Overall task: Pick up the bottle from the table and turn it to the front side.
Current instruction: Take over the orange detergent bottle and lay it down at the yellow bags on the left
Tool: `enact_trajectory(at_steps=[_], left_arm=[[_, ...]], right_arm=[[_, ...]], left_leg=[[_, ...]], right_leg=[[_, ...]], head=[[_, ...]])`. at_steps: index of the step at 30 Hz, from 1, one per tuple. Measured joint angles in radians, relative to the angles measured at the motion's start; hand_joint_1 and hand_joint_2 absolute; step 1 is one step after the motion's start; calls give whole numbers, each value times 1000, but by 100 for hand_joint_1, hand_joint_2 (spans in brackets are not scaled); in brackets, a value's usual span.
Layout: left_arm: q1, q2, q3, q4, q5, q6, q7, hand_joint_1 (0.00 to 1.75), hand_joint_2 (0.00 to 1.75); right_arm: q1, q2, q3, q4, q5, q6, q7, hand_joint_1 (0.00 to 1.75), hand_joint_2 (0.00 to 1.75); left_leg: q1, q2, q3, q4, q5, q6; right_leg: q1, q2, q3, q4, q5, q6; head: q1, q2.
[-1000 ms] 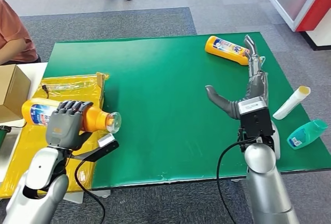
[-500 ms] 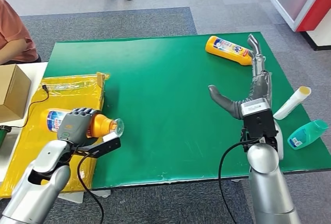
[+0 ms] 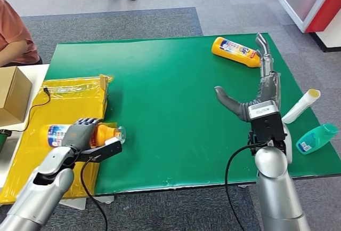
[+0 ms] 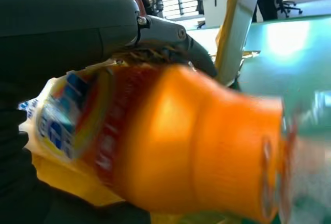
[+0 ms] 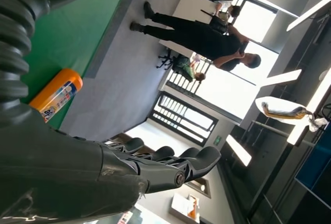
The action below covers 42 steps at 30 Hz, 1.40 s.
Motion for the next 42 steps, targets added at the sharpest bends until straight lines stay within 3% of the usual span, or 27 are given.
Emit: enact_trajectory(at_steps=[16, 19, 23, 26, 28, 30, 33, 35, 37, 39, 42], left_arm=[[8, -11, 9, 39, 6, 48, 0, 0, 175], [33, -26, 26, 22, -21, 144, 0, 0, 175], [102, -57, 64, -88, -123, 373, -15, 0, 175], [170, -97, 101, -219, -186, 607, -87, 0, 175], [210, -133, 134, -317, -197, 701, -170, 0, 175], [244, -189, 186, -415, -173, 722, -324, 0, 175], [275, -304, 301, -553, -71, 727, -628, 0, 175], [288, -373, 371, -622, -2, 728, -748, 0, 175], [300, -413, 415, -670, 80, 727, -782, 0, 175], [315, -420, 422, -701, 253, 707, -766, 0, 175], [333, -367, 358, -726, 676, 537, -662, 0, 175]], right_arm=[[1, 0, 0, 0, -3, -2, 5, 0, 175], [4, 0, 0, 0, -3, -2, 7, 0, 175], [21, 0, 1, -7, -2, -6, 14, 0, 175], [33, 0, 7, -12, -2, -15, 18, 0, 175], [38, 0, 14, -12, -2, -22, 20, 0, 175], [38, 0, 22, -12, -6, -31, 22, 0, 175], [38, -1, 36, -11, -14, -44, 23, 0, 175], [38, -2, 44, -11, -16, -49, 23, 0, 175], [38, -5, 49, -11, -17, -54, 23, 0, 175], [39, -8, 54, -11, -20, -60, 23, 0, 175], [50, -18, 55, -18, -73, -40, 18, 0, 175]], left_leg=[[0, 0, 0, 0, 0, 0], [0, 0, 0, 0, 0, 0], [0, 0, 0, 0, -1, 0], [0, 0, 0, 0, -2, 1], [0, 0, -1, 0, -2, 2], [0, 0, -1, 0, -3, 2], [0, 0, -1, 0, -3, 2], [0, 0, -1, 0, -2, 2], [0, 0, 0, 0, -2, 1], [0, 0, 0, 0, -2, 1], [0, 0, 0, 0, -1, 1]], right_leg=[[0, 0, 0, 0, 0, 0], [0, 0, 0, 0, 0, 0], [0, 0, 0, 0, 0, 0], [0, 0, 0, 0, -1, 1], [0, 0, 0, -1, -1, 1], [0, 0, 0, -1, -1, 1], [0, 0, 1, -1, -1, 1], [0, 0, 1, -1, -1, 1], [0, 0, 1, -1, -1, 1], [0, 0, 1, -1, -1, 0], [0, 0, 1, -1, -1, 0]], head=[[0, 0], [0, 0], [0, 0], [0, 0], [0, 0], [0, 0], [0, 0], [0, 0], [0, 0], [0, 0], [0, 0]])
